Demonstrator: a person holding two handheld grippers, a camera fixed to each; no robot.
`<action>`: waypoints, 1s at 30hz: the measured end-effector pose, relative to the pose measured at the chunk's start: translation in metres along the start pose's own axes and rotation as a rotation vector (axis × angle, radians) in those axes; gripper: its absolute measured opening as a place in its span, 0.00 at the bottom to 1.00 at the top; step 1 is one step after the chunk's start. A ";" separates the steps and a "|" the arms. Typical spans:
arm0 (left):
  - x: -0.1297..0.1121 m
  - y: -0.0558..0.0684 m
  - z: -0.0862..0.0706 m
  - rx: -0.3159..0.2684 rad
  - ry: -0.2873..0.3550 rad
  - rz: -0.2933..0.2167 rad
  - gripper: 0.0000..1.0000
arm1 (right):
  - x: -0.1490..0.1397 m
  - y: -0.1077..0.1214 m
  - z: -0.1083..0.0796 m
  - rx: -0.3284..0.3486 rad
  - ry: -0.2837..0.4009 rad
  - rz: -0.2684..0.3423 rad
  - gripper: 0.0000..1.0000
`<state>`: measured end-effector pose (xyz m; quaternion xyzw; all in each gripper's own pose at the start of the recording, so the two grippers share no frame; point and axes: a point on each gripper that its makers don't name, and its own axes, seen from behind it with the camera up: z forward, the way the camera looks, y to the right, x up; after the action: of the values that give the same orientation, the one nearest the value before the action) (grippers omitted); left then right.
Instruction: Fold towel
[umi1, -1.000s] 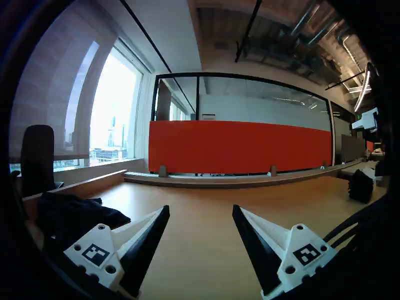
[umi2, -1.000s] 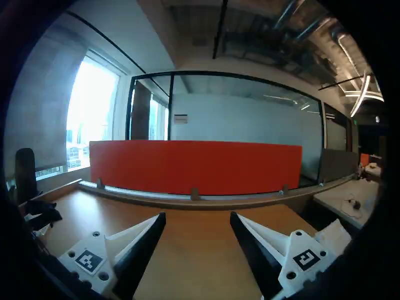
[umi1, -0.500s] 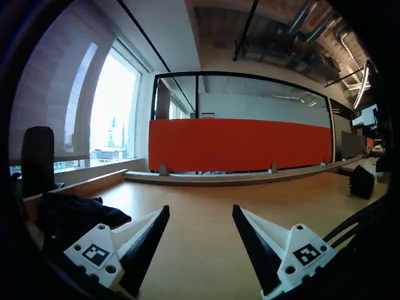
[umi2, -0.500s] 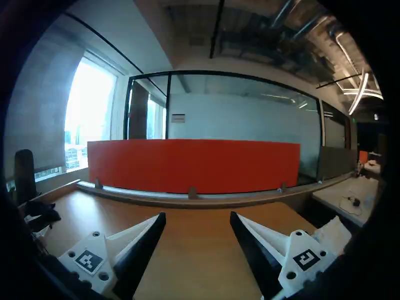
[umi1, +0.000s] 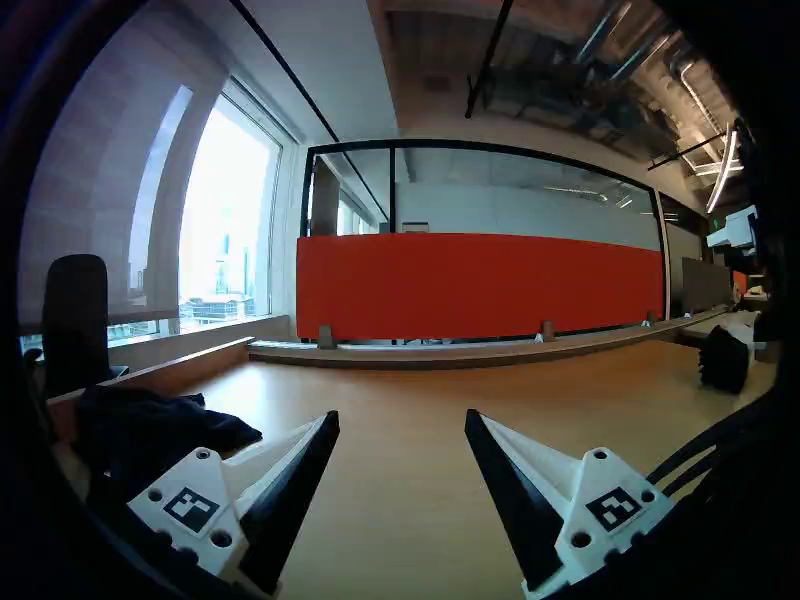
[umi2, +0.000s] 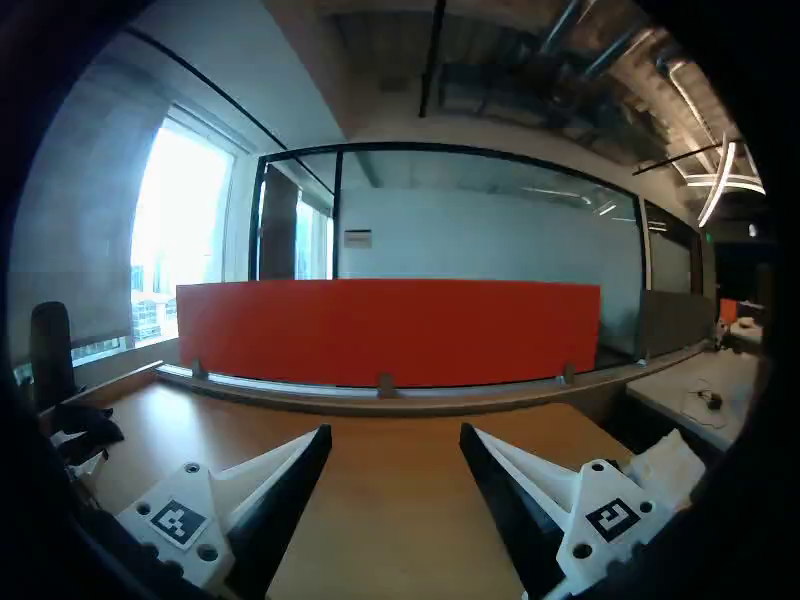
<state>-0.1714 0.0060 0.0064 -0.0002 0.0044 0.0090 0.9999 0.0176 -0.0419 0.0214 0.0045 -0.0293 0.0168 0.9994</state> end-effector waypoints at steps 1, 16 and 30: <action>0.000 0.000 0.000 0.000 0.000 0.000 0.93 | 0.002 0.002 -0.001 -0.003 0.007 -0.002 1.00; 0.000 0.001 0.000 0.000 0.000 0.000 0.93 | -0.025 0.038 -0.018 -0.049 0.057 -0.017 0.99; 0.000 0.002 0.000 0.000 0.000 0.000 0.93 | -0.079 0.046 -0.014 0.000 0.074 -0.013 0.99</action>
<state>-0.1715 0.0075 0.0062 -0.0001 0.0043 0.0090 1.0000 -0.0624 0.0012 0.0029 0.0039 0.0078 0.0106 0.9999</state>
